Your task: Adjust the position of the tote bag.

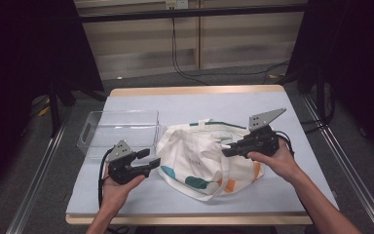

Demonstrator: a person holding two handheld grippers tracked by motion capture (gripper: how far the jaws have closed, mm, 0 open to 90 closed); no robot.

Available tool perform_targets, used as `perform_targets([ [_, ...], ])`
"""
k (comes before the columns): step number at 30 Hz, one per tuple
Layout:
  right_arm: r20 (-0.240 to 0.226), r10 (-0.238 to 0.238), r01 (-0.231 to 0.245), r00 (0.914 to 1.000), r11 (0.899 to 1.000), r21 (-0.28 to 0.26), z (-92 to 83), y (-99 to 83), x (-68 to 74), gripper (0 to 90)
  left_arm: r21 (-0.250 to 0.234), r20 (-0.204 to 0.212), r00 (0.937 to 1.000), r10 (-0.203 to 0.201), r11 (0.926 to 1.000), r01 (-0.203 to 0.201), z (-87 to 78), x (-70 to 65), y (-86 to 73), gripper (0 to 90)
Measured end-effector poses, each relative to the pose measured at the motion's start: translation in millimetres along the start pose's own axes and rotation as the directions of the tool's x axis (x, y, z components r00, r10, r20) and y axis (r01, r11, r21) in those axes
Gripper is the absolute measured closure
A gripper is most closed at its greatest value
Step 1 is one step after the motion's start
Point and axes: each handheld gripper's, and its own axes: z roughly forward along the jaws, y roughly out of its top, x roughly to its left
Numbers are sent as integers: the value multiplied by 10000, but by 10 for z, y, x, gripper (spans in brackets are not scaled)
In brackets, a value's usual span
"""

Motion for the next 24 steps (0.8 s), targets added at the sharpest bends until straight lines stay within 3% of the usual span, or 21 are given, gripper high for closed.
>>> perform_targets([
  [5,-143,31,-32,9999,9999,-95,4,-39,56,810,202,-163,9998,68,9998,-65,131,37,0,369],
  [9,-295,40,-44,9996,9999,-141,22,-71,92,810,212,-248,9995,174,9996,-169,140,42,40,349],
  [11,-372,38,-43,9993,9999,-155,31,-76,101,810,-48,-299,9994,197,9998,-198,118,33,91,362],
  [16,-407,-169,164,9990,9998,-115,56,-94,167,810,-37,-208,9998,65,10000,-66,188,58,117,437],
  [19,-505,-206,200,9985,9997,-109,57,-115,217,810,221,-271,9995,157,9996,-151,249,54,111,469],
  [22,-606,-266,267,9978,9996,-6,75,-142,275,809,396,-226,9993,283,9988,-274,267,52,98,654],
  [24,-631,-306,307,9975,9995,0,87,-171,312,809,391,89,9997,240,9989,-244,232,60,77,827],
])
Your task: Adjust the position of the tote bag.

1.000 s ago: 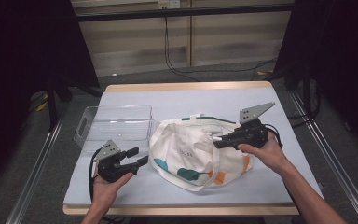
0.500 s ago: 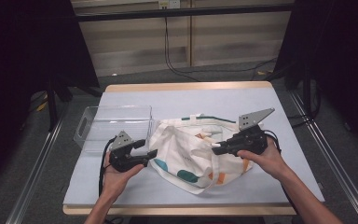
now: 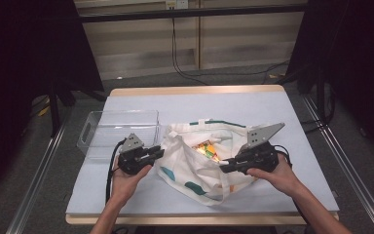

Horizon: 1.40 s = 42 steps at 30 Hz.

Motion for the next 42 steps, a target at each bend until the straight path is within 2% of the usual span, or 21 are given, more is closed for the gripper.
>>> perform_targets([
  [1,-34,11,-11,10000,10000,-4,3,-13,11,808,142,45,9999,94,9999,-94,-31,-4,-11,887],
  [2,-48,34,-34,10000,10000,-23,12,-32,25,808,187,129,9999,101,9998,-103,-55,-12,-26,900],
  [4,-129,135,-135,9998,9999,47,43,-83,51,808,324,213,9996,180,9993,-187,-111,-28,-65,900],
  [6,-231,166,-164,9996,9998,76,75,-127,64,807,344,253,9997,57,9994,-66,-153,-38,-102,900],
  [7,-230,190,-188,9996,9998,102,95,-150,71,807,266,245,9996,115,9996,-122,-182,-44,-101,900],
  [10,-251,361,-357,9990,9992,187,168,-220,77,807,-293,624,9980,46,9996,-28,-263,-77,-26,889],
  [14,-258,392,-379,9989,9980,499,278,-266,74,806,-530,1042,9940,345,9982,-291,-250,-219,117,747],
  [18,-190,369,-358,9991,9979,541,298,-249,67,805,-408,1798,9798,876,9958,-815,-148,-396,229,622],
  [19,-191,411,-401,9990,9979,503,288,-242,59,804,-414,1826,9782,989,9948,-929,-138,-430,253,604],
  [20,-215,445,-434,9988,9980,459,278,-236,48,805,-489,2005,9747,992,9946,-912,-129,-458,275,591],
  [24,-170,502,-493,9986,9977,460,289,-218,9,805,-626,2244,9688,1049,9937,-930,-82,-544,333,531],
  [25,-161,494,-486,9986,9977,478,300,-214,2,805,-620,2204,9700,1025,9939,-909,-54,-556,345,518],
  [27,-200,499,-488,9986,9974,523,333,-205,-2,804,-618,2189,9719,865,9953,-747,5,-565,365,413],
  [28,-209,456,-444,9987,9974,562,349,-202,2,805,-618,2011,9766,767,9959,-655,28,-559,380,377],
  [29,-241,395,-379,9989,9972,647,363,-200,16,804,-713,1981,9780,648,9961,-515,46,-545,387,342],
  [31,-262,271,-248,9993,9963,822,380,-200,56,805,-673,1744,9840,351,9975,-237,91,-492,408,336],
  [32,-265,170,-145,9995,9957,911,387,-205,81,805,-448,1710,9852,126,9990,-50,133,-462,408,327],
  [33,-254,122,-96,9996,9951,982,391,-213,103,804,-227,1446,9895,7,9997,26,169,-443,394,321],
  [37,-301,197,-164,9994,9944,1046,405,-287,125,803,310,1421,9898,-76,9995,32,296,-433,283,384],
  [41,-354,121,-74,9993,9914,1306,451,-336,155,795,1024,1350,9906,237,9940,-377,356,-446,196,649],
  [42,-337,105,-61,9994,9917,1287,457,-340,162,791,1058,1425,9897,144,9939,-297,372,-441,184,724],
])
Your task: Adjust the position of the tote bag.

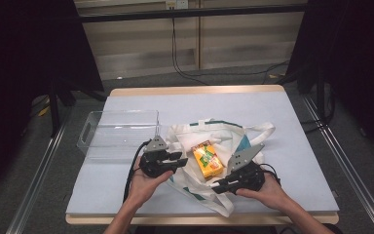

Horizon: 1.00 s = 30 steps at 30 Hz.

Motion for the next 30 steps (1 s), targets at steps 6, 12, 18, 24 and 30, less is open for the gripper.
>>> perform_targets([
  [6,173,34,-34,9998,10000,9,25,-39,-11,766,354,-117,9998,-164,9992,168,48,24,-71,891],
  [12,136,178,-175,9997,9997,-197,-38,-46,-30,555,491,-43,9998,-173,9986,175,-77,3,-168,891],
  [18,501,27,14,9987,9967,-811,-233,63,-36,459,174,219,9991,-352,9992,349,-189,-7,-281,889],
  [24,1590,60,147,9873,9916,-1288,-557,138,-159,467,178,213,9993,-304,9994,300,-229,-25,-296,881],
  [30,2069,257,-1,9780,9924,-1230,-595,197,-415,333,226,308,9993,-215,9995,209,-283,-15,-321,874],
])
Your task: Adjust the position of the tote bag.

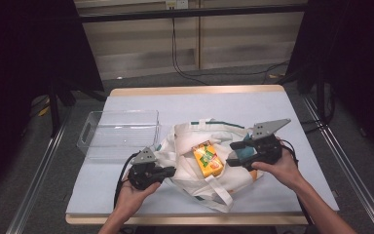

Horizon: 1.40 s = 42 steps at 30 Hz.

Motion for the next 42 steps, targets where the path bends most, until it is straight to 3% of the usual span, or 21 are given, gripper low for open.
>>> perform_targets([
  [2,-295,168,-167,9994,9999,40,69,4,-67,328,155,-74,10000,15,9999,-14,-7,-4,-10,877],
  [7,-533,37,2,9986,9973,737,194,-30,-111,312,158,6,10000,-71,9999,71,-27,-1,-50,888],
  [11,-707,44,40,9975,9929,1186,166,-142,-65,417,222,19,9999,-133,9997,132,-61,-13,-66,889],
  [16,-673,163,-27,9976,9805,1964,102,-325,36,586,421,-10,9999,-131,9990,132,-108,-45,-132,890],
  [17,-557,51,58,9984,9808,1948,85,-349,52,650,436,9,9999,-138,9990,137,-115,-43,-146,890],
  [22,-595,-311,399,9977,9875,1528,2,-418,162,773,406,-4,9997,-251,9989,251,-116,-48,-158,890],
  [28,-1062,64,118,9943,9855,1693,32,-594,223,802,577,43,9997,-228,9981,226,-108,-62,-217,890],
  [34,-1132,288,-99,9932,9863,1647,59,-703,272,779,894,88,9998,-162,9959,153,-97,-127,-336,889],
  [39,-1274,644,-419,9898,9842,1718,130,-820,242,800,1237,-134,9996,243,9921,-224,-26,-134,-341,890],
  [41,-1132,553,-312,9920,9783,2048,183,-837,243,827,1613,-262,9984,499,9859,-450,34,-165,-346,890],
  [42,-1193,571,-296,9912,9749,2205,228,-869,237,839,1554,-246,9985,483,9869,-439,39,-156,-346,890],
])
